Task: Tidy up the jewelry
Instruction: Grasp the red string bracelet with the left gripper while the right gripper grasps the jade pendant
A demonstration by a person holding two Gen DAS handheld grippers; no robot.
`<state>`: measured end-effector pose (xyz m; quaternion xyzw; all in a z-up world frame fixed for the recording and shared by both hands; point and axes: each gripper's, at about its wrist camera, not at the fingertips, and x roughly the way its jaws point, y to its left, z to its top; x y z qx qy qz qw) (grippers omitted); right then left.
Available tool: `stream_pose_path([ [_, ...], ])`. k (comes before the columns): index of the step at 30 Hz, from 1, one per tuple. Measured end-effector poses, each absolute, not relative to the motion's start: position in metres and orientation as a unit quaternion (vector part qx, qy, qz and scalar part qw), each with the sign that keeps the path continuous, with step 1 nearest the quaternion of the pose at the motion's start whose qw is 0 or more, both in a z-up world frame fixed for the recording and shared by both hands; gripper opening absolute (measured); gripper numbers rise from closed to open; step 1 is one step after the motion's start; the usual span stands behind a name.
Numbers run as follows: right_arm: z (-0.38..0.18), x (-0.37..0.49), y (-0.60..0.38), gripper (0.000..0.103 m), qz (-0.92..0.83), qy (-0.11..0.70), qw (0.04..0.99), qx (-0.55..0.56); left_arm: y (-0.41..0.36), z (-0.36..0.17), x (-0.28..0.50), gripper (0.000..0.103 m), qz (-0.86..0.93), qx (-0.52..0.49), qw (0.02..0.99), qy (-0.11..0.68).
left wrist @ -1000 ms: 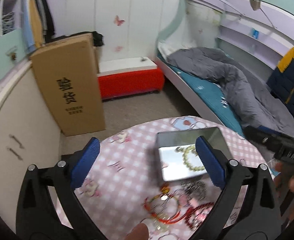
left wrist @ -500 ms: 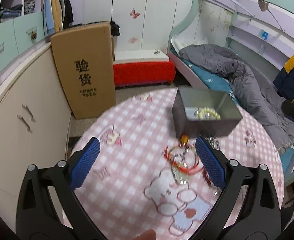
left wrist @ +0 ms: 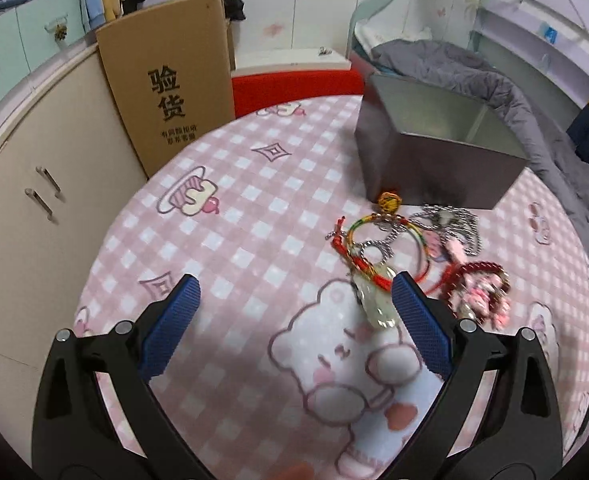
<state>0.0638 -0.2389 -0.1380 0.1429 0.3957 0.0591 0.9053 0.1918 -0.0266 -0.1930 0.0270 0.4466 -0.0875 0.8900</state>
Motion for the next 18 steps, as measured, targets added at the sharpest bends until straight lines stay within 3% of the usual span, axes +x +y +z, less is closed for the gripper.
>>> stream_pose_path([
  [5, -0.149, 0.059, -0.239, 0.096, 0.062, 0.406, 0.9, 0.148, -0.032, -0.203, 0.211, 0.094, -0.091, 0.017, 0.882, 0.462],
  [7, -0.152, 0.058, -0.239, 0.096, 0.062, 0.41, 0.897, 0.151, -0.034, -0.207, 0.216, 0.088, -0.092, 0.017, 0.878, 0.469],
  [10, -0.156, 0.056, -0.242, 0.096, 0.061, 0.413, 0.895, 0.153, -0.034, -0.208, 0.217, 0.07, -0.105, 0.006, 0.877, 0.469],
  [12, -0.159, 0.055, -0.244, 0.096, 0.06, 0.416, 0.894, 0.157, -0.036, -0.207, 0.217, 0.039, -0.115, 0.012, 0.876, 0.468],
  [13, -0.16, 0.055, -0.244, 0.096, 0.059, 0.417, 0.893, 0.158, -0.039, -0.207, 0.216, 0.036, -0.121, 0.023, 0.875, 0.468],
  [17, -0.163, 0.054, -0.245, 0.096, 0.059, 0.42, 0.891, 0.161, -0.046, -0.206, 0.214, 0.008, -0.163, 0.043, 0.869, 0.464],
  [18, -0.163, 0.054, -0.245, 0.096, 0.06, 0.421, 0.891, 0.162, -0.047, -0.206, 0.214, 0.008, -0.172, 0.044, 0.868, 0.464],
])
